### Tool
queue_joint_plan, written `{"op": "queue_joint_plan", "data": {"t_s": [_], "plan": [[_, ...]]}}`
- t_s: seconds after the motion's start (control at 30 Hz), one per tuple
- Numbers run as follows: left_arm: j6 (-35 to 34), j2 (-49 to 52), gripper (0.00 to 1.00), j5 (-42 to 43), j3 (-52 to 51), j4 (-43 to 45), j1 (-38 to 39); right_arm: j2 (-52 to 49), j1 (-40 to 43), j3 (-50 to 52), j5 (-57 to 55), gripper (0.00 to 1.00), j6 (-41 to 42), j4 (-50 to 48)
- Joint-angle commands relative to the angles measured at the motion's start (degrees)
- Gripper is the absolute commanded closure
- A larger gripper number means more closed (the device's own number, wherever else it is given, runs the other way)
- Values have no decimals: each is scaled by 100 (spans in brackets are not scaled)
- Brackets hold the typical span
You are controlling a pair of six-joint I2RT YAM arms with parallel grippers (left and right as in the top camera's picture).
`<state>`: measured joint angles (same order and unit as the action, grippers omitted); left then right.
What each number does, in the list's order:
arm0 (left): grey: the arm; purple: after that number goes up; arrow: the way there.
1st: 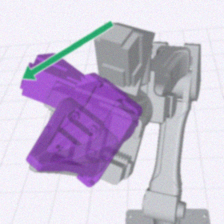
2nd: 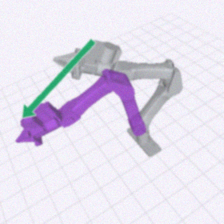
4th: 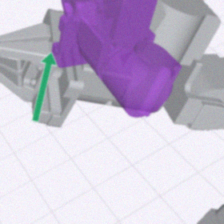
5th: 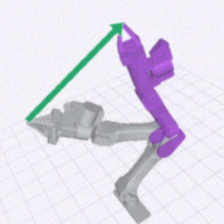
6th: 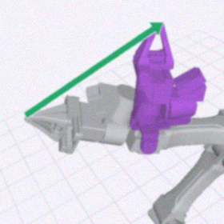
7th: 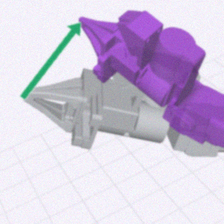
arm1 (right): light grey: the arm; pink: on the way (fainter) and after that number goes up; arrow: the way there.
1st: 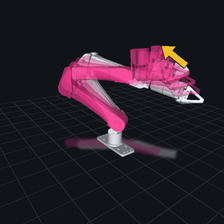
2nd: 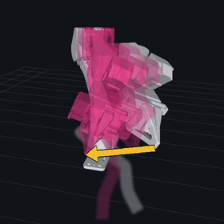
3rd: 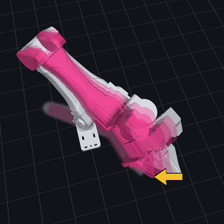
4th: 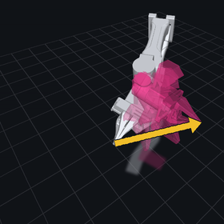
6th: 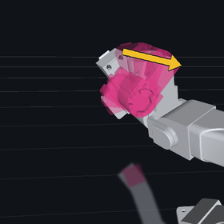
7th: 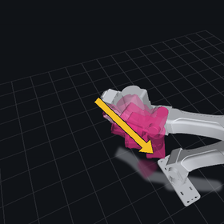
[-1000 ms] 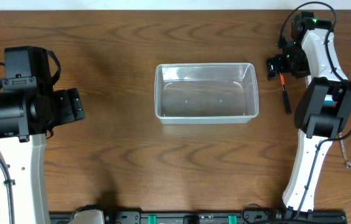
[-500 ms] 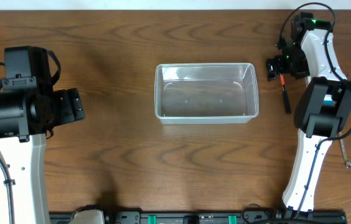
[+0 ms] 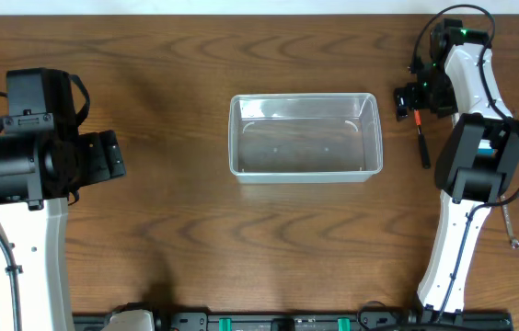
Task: Pack container
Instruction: 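Lower the right gripper onto the red-handled hammer's neck and close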
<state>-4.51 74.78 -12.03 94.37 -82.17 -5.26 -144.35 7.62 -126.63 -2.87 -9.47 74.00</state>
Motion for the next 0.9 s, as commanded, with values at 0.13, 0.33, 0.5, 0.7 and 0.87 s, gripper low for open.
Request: {"op": "queue_joint_plan", "data": {"t_s": [0.13, 0.33, 0.5, 0.7, 0.87], "plan": [[-55, 9, 2, -44, 31, -26, -28, -109, 24, 46, -76, 1, -42, 2], [-55, 9, 2, -44, 31, -28, -28, -109, 24, 166, -79, 1, -42, -13], [-57, 9, 2, -44, 31, -26, -28, -109, 24, 269, -79, 1, -44, -66], [-55, 9, 2, -44, 31, -26, -28, -109, 24, 273, -79, 1, -44, -105], [-55, 9, 2, -44, 31, -26, -28, -109, 24, 273, -81, 1, -44, -166]]}}
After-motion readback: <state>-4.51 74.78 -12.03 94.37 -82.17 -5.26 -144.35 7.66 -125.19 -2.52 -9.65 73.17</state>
